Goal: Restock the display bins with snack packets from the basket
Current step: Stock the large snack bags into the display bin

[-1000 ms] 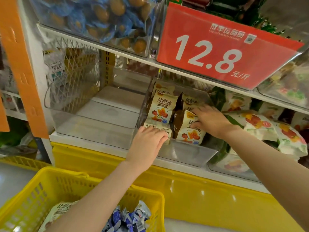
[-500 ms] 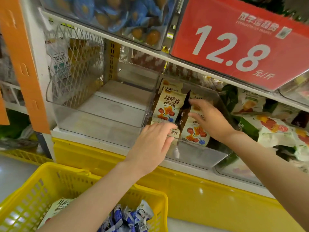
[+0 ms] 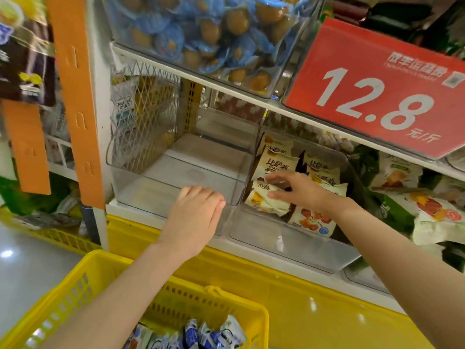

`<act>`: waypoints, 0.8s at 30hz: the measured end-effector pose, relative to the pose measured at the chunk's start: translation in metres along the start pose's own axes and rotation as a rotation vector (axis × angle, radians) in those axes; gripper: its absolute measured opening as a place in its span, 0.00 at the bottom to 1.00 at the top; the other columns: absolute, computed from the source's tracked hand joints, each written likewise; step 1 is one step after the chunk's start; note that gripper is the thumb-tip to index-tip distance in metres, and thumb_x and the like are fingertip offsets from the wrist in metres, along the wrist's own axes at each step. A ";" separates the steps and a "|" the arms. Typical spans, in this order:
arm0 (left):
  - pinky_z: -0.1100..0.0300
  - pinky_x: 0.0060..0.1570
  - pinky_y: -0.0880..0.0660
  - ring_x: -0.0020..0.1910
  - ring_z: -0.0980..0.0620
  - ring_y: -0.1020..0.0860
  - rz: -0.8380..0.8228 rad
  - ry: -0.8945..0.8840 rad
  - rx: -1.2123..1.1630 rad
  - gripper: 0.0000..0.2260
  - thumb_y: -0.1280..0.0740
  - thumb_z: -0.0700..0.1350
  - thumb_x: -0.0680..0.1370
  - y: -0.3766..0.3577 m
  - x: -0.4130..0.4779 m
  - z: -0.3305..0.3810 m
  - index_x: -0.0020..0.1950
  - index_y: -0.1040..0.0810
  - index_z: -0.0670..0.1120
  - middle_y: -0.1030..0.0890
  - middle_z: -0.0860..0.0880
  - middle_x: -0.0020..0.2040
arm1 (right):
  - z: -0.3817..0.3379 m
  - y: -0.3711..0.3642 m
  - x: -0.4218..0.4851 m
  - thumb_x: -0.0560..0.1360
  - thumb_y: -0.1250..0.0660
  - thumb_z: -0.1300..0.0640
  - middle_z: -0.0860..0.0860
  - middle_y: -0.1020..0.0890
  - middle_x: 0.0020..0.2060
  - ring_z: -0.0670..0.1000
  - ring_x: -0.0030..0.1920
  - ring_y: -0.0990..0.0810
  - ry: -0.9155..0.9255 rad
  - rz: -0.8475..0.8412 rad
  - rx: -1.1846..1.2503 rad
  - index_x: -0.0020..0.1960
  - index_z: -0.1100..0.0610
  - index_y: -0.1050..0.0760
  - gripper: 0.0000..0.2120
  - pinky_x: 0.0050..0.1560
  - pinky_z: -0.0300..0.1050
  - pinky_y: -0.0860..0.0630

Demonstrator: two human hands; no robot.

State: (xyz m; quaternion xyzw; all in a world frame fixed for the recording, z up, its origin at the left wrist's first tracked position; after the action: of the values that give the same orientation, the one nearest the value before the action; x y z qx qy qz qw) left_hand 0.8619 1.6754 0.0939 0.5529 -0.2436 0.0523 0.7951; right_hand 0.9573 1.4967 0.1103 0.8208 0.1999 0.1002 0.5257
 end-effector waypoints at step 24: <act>0.58 0.57 0.37 0.49 0.55 0.26 0.038 -0.015 -0.093 0.20 0.55 0.49 0.79 0.001 0.002 0.001 0.53 0.23 0.51 0.21 0.54 0.49 | 0.019 0.005 0.007 0.70 0.28 0.49 0.47 0.24 0.62 0.47 0.54 0.22 -0.054 0.108 -0.245 0.65 0.45 0.33 0.26 0.50 0.41 0.23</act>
State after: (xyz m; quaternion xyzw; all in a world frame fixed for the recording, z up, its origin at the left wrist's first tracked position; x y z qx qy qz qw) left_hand 0.8632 1.6747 0.0956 0.5109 -0.2622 0.0517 0.8170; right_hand 0.9723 1.4823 0.1059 0.7624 0.1274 0.1300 0.6210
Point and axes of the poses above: each hand's wrist, its own x-axis towards the middle knuckle, its own y-axis out of the back of the hand, z = x × y, the point moved 9 cm from there along x, towards the middle knuckle
